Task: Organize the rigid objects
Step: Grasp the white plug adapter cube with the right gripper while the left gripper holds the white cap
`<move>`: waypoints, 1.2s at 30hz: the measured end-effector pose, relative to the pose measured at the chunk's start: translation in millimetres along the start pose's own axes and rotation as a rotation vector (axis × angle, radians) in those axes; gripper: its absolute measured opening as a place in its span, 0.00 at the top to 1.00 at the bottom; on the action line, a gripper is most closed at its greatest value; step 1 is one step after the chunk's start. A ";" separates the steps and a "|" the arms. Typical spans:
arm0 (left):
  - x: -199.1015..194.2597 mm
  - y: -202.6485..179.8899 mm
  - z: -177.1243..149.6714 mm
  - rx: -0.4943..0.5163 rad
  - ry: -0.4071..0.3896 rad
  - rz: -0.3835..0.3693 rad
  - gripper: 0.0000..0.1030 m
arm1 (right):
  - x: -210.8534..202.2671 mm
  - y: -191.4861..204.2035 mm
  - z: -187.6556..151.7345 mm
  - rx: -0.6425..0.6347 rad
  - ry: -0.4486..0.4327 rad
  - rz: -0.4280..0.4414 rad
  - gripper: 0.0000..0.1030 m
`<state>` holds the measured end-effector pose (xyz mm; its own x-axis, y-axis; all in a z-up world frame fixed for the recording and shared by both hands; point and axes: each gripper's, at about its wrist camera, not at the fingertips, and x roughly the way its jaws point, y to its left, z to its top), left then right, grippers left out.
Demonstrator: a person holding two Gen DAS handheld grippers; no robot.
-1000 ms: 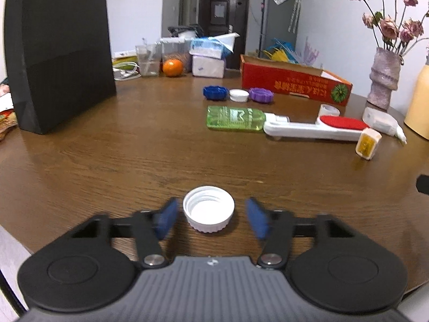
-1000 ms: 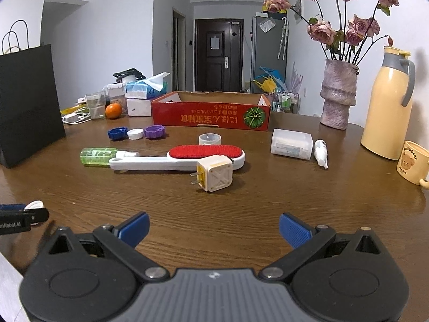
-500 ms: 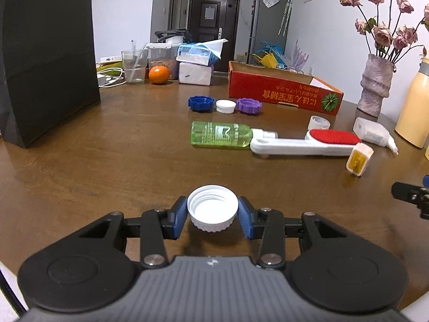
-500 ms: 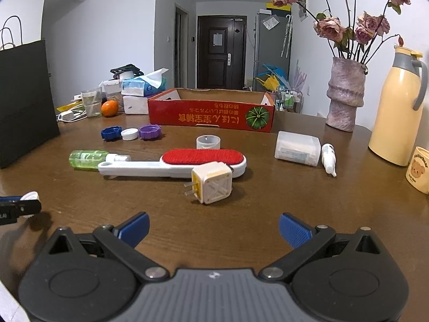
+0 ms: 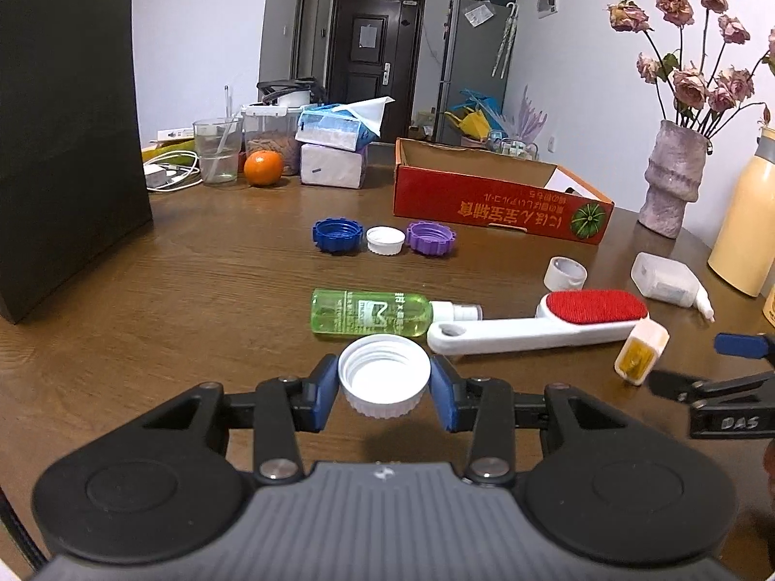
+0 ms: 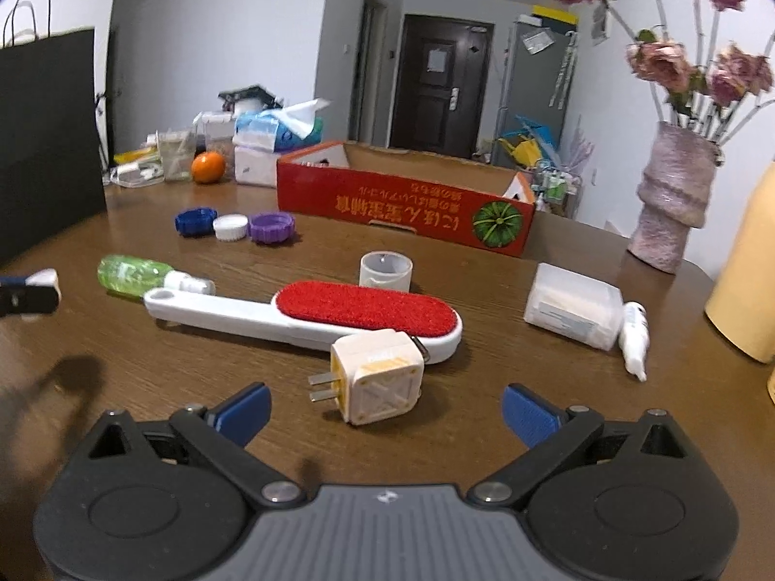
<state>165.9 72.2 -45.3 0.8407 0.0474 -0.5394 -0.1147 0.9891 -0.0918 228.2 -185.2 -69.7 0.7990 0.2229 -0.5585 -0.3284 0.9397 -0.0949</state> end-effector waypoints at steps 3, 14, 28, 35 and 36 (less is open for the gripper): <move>5.2 -2.6 2.2 0.006 0.006 0.001 0.60 | 17.4 0.1 3.3 -0.038 0.024 0.023 0.07; 15.5 -3.9 10.6 0.004 0.016 0.002 0.60 | 47.2 -5.5 9.8 -0.090 0.033 0.105 0.38; 24.5 -15.0 33.8 0.014 -0.012 -0.027 0.60 | 32.4 -17.4 21.7 -0.042 -0.036 0.095 0.38; 28.2 -29.8 57.7 0.033 -0.058 -0.051 0.60 | 29.1 -29.8 42.5 0.000 -0.097 0.067 0.38; 29.4 -32.0 61.7 0.034 -0.064 -0.054 0.60 | 29.3 -31.2 46.2 0.007 -0.105 0.063 0.38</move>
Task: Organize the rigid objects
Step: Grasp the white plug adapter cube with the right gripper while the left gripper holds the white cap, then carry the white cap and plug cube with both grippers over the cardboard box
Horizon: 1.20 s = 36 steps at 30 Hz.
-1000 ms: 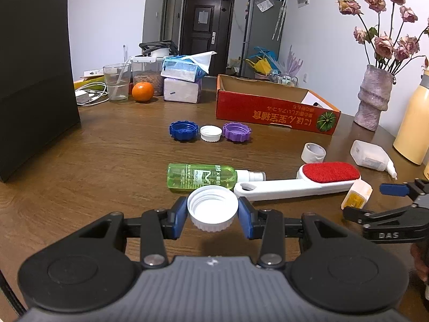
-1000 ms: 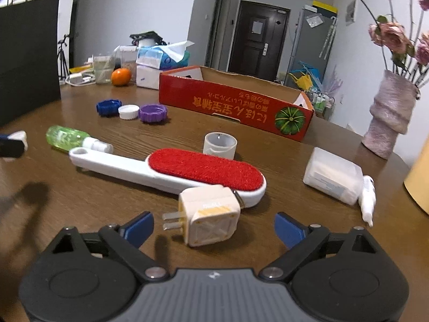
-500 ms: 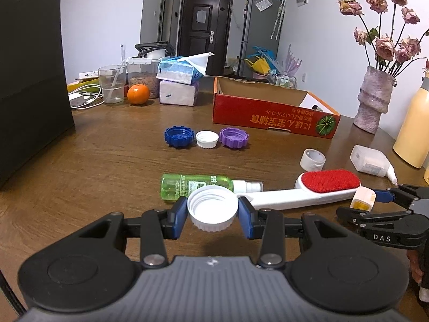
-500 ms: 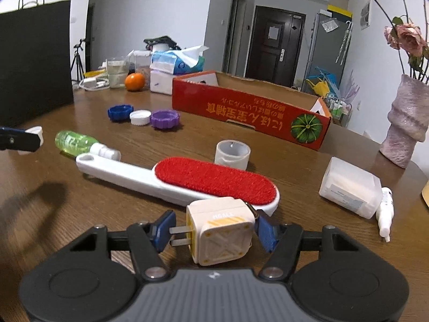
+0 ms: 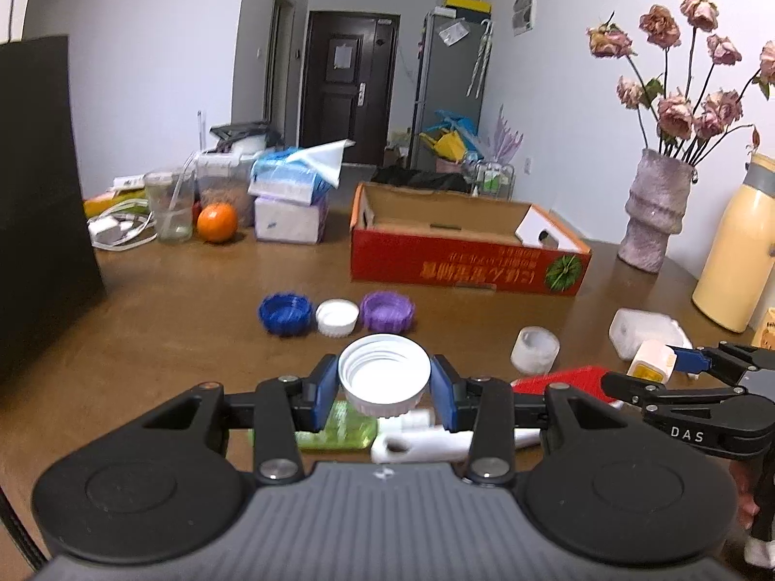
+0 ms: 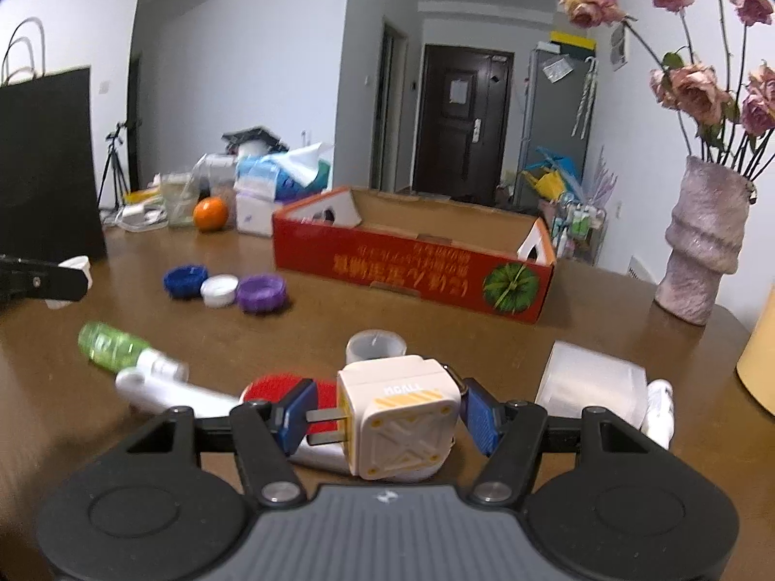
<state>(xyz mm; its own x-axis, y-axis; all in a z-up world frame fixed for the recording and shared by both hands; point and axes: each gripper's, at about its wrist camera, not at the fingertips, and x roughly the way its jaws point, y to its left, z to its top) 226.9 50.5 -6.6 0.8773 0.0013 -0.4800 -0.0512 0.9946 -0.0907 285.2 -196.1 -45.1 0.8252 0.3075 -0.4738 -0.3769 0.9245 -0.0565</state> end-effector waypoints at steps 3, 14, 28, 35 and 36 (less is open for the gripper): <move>4.2 -6.7 11.1 0.006 -0.019 -0.010 0.60 | 1.9 -4.1 10.3 0.017 -0.024 -0.017 0.38; 27.9 -28.6 50.8 -0.015 -0.077 -0.051 0.60 | 19.7 -17.4 50.5 0.111 -0.128 -0.058 0.38; 82.2 -49.8 93.5 -0.047 -0.123 -0.036 0.60 | 64.3 -45.7 86.0 0.206 -0.162 -0.108 0.38; 118.5 -58.1 110.4 -0.046 -0.113 -0.021 0.60 | 91.6 -52.8 104.7 0.228 -0.158 -0.111 0.38; 122.7 -58.8 113.1 -0.046 -0.112 -0.020 0.60 | 95.4 -54.4 107.1 0.229 -0.156 -0.113 0.38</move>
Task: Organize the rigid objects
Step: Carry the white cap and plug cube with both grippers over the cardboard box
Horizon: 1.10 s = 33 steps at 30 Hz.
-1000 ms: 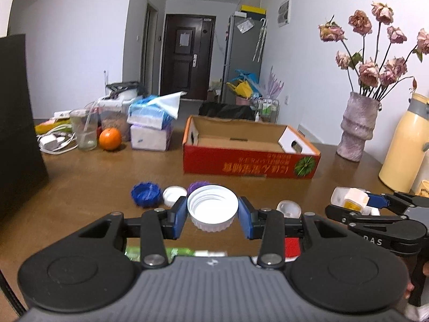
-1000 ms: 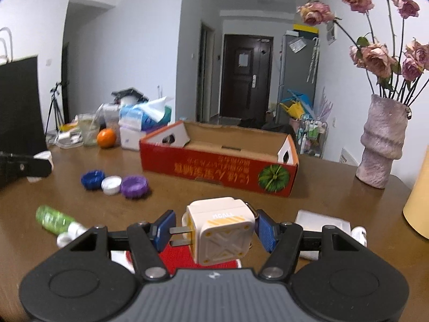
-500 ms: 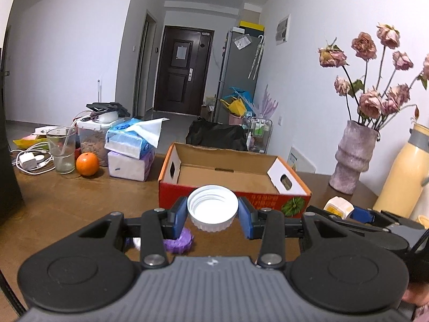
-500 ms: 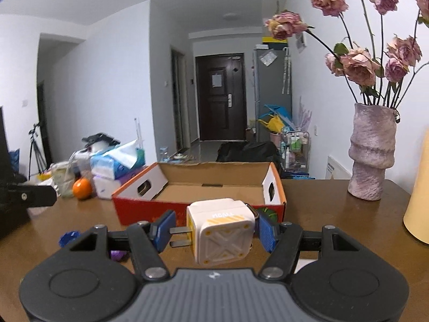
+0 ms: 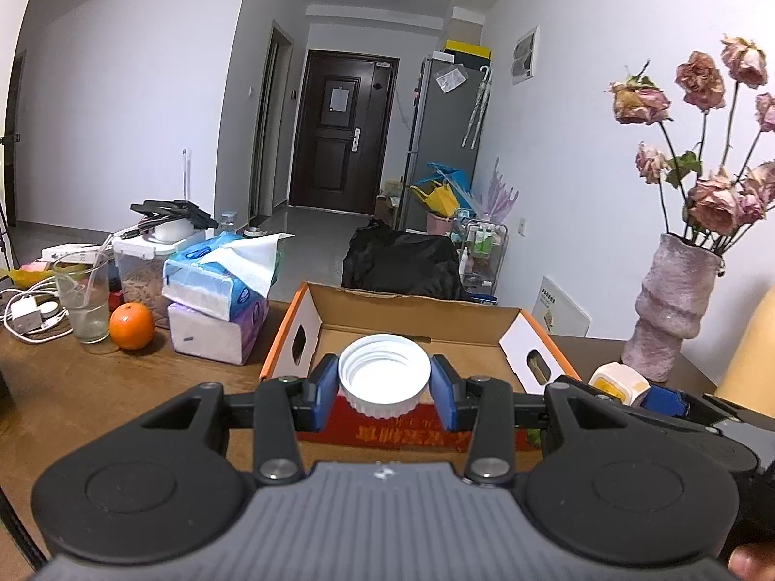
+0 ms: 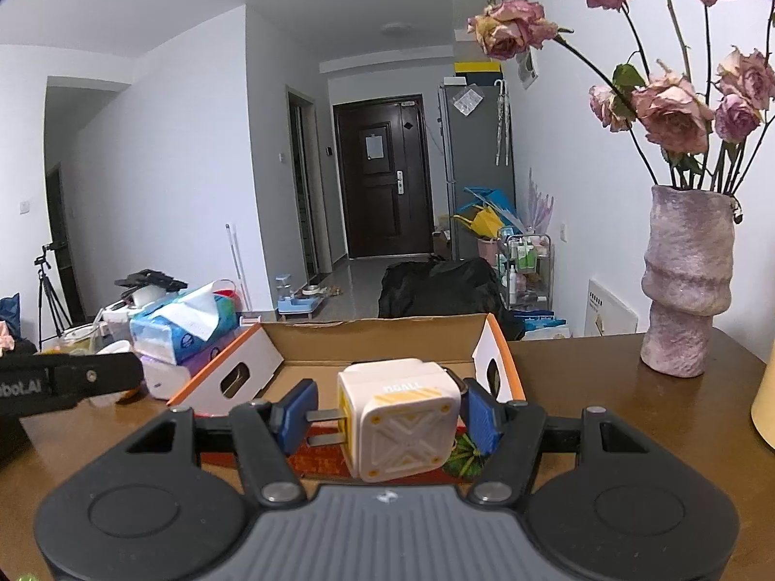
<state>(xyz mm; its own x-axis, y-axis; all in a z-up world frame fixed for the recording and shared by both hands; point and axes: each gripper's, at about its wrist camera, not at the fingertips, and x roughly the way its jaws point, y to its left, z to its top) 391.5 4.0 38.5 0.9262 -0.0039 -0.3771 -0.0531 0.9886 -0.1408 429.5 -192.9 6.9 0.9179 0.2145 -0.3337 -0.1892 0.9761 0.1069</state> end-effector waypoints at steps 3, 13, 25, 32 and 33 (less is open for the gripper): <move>14.4 -1.0 7.1 0.000 -0.001 0.006 0.60 | 12.7 -3.7 6.8 0.008 0.005 -0.008 0.38; 61.9 -0.2 26.1 0.015 0.028 0.029 0.60 | 50.2 -7.2 31.0 0.007 0.001 -0.019 0.38; 119.4 1.1 39.2 0.047 0.090 0.052 0.60 | 101.5 -6.0 45.1 -0.007 0.063 -0.053 0.38; 156.2 4.1 31.9 0.058 0.170 0.090 0.60 | 135.5 -4.3 39.8 -0.011 0.158 -0.111 0.38; 160.5 4.5 30.1 0.061 0.178 0.097 0.60 | 139.6 -4.0 38.2 -0.014 0.165 -0.111 0.38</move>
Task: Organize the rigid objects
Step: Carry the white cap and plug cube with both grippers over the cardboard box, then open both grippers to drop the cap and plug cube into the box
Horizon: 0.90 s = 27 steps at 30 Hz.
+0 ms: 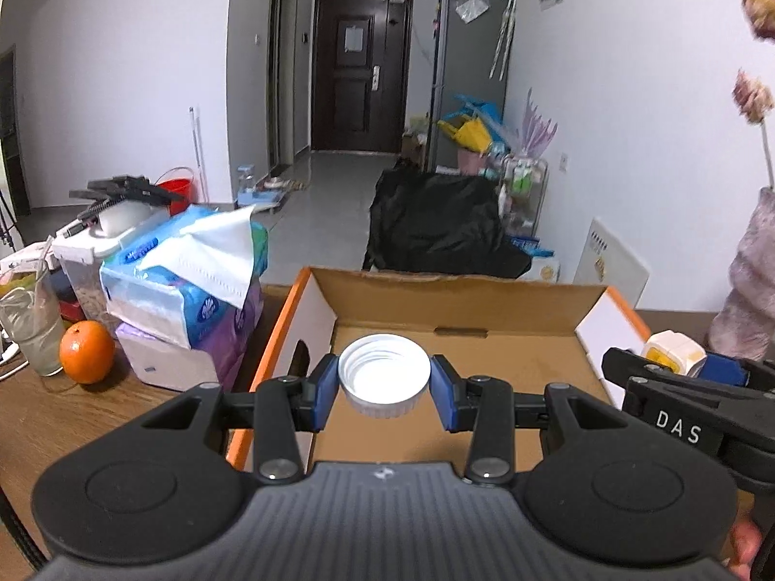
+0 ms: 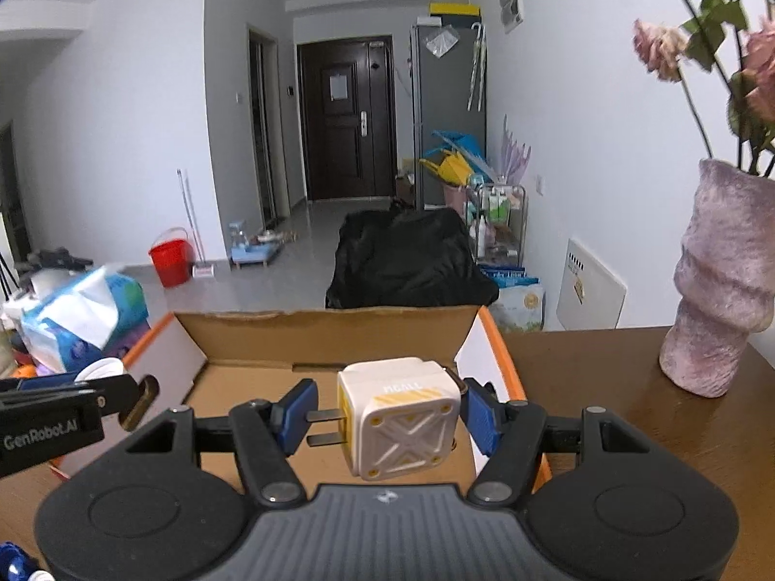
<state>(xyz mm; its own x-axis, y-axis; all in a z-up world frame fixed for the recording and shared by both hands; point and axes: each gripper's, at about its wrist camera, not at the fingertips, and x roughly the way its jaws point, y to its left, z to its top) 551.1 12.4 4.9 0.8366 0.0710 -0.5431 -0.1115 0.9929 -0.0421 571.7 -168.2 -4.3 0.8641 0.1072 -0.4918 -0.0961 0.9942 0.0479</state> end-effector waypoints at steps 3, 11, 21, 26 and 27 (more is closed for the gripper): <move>10.2 1.0 -4.0 -0.003 0.021 -0.004 0.60 | 8.8 1.5 -5.3 -0.011 0.004 0.016 0.38; 21.2 -3.6 -11.2 0.022 0.026 0.017 0.60 | 22.6 4.1 -16.3 -0.033 0.011 0.022 0.38; 23.5 5.0 -9.8 0.007 0.028 0.077 0.18 | 23.0 -5.5 -12.3 0.017 0.025 -0.036 0.06; 21.9 10.0 -7.8 -0.018 0.020 0.108 0.03 | 20.9 -14.4 -9.5 0.059 0.021 -0.061 0.02; 21.4 9.8 -7.7 -0.016 0.018 0.111 0.03 | 20.8 -14.8 -9.3 0.060 0.021 -0.062 0.02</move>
<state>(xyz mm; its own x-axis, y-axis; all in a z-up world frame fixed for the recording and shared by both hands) 563.8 22.9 -13.5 0.8087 0.1786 -0.5605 -0.2116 0.9773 0.0061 586.4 -180.8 -23.3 0.8566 0.0457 -0.5140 -0.0122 0.9976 0.0683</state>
